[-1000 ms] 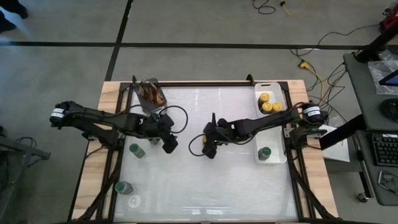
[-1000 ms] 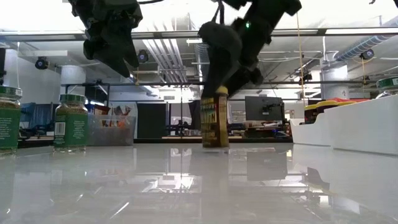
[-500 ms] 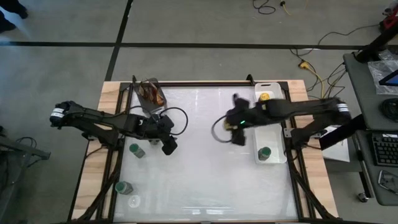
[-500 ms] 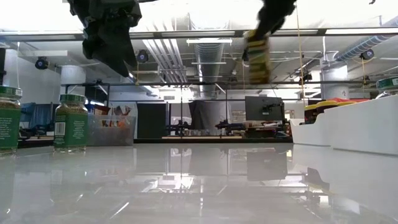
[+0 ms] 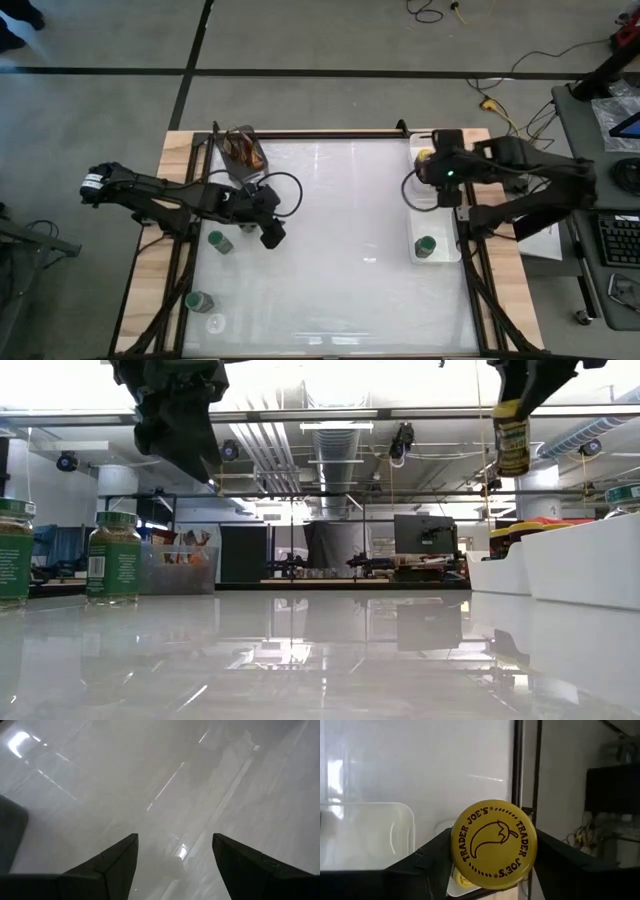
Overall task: Sort spices by type
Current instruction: Put the yellow seasoning bottle into the top white bin
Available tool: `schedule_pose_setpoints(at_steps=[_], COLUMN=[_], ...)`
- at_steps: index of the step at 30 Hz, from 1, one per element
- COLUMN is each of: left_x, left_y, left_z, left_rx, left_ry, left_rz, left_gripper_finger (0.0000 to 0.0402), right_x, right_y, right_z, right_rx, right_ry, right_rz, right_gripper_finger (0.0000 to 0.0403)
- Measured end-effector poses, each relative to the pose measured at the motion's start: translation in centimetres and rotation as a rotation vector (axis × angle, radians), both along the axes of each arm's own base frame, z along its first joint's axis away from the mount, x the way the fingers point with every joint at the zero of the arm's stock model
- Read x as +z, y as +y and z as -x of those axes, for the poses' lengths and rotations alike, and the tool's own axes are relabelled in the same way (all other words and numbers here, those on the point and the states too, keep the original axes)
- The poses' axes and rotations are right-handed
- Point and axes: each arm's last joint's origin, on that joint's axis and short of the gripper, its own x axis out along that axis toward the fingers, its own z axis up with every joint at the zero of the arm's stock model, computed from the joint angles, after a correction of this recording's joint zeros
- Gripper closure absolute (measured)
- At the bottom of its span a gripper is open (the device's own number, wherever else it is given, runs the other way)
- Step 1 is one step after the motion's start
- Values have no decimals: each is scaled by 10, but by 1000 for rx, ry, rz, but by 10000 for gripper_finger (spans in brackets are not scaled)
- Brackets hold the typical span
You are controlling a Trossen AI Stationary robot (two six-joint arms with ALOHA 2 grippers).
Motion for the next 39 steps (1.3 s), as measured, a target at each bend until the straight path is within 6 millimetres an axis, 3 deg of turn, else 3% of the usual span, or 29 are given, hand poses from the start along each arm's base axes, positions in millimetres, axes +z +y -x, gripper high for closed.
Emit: schedule_pose_setpoints(at_steps=[10,17,28,39], left_x=[5,15,17,17], left_y=[-1,-3,-9,-20], left_z=[-7,-18,-21,-19], left_rx=[0,2,-103,-229], left_ry=[-88,-250,-269,-250], left_rz=[13,41,149,145], left_gripper_finger=[162,162,162,162], right_x=[-5,-29,-64,-75], right_y=[-18,-23,-49,-76], right_z=[57,83,70,72], right_rx=[-9,-20,-102,-337], right_ry=[-56,-78,-94,-193], right_rz=[40,75,77,63], right_gripper_finger=[179,179,179,179])
